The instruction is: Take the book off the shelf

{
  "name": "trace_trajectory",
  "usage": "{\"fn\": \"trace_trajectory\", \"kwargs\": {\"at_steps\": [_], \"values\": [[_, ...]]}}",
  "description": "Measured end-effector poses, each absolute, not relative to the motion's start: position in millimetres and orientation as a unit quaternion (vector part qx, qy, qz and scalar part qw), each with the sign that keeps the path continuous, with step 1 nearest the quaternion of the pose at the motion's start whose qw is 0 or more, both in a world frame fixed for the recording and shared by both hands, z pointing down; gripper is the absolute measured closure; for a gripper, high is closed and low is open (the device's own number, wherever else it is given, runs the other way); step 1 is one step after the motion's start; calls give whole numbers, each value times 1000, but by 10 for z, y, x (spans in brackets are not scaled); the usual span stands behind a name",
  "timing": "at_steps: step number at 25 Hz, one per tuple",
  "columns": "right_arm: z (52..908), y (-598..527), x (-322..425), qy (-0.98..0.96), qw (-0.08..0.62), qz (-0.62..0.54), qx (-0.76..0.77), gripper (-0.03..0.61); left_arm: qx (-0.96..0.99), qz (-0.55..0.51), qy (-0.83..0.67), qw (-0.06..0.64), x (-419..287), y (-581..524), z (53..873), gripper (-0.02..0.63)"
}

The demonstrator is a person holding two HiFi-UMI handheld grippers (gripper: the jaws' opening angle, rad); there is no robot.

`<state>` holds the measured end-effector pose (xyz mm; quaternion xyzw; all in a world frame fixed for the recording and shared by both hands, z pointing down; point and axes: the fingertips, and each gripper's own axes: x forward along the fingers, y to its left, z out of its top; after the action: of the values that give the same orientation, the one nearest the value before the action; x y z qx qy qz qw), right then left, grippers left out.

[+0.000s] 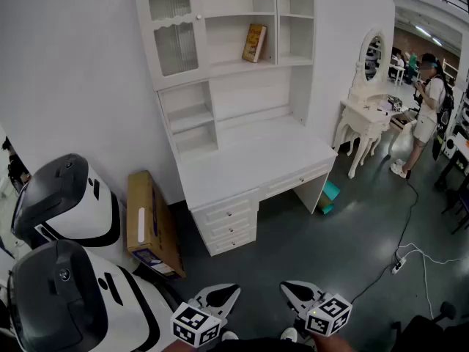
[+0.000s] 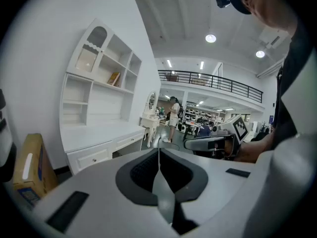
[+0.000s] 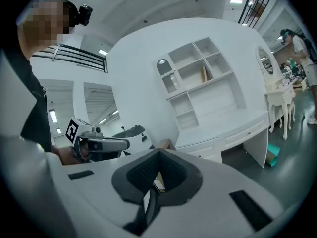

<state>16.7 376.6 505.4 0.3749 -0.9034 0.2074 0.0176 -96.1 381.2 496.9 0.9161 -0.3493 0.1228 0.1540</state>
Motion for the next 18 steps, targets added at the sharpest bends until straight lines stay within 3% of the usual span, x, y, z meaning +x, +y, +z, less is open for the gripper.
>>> {"fn": "trace_trajectory", "kwargs": {"at_steps": [18], "values": [[4884,3720,-89,-909,-10,199,366,552,918,112,-344,162,-1058,3636,4951,595]]}}
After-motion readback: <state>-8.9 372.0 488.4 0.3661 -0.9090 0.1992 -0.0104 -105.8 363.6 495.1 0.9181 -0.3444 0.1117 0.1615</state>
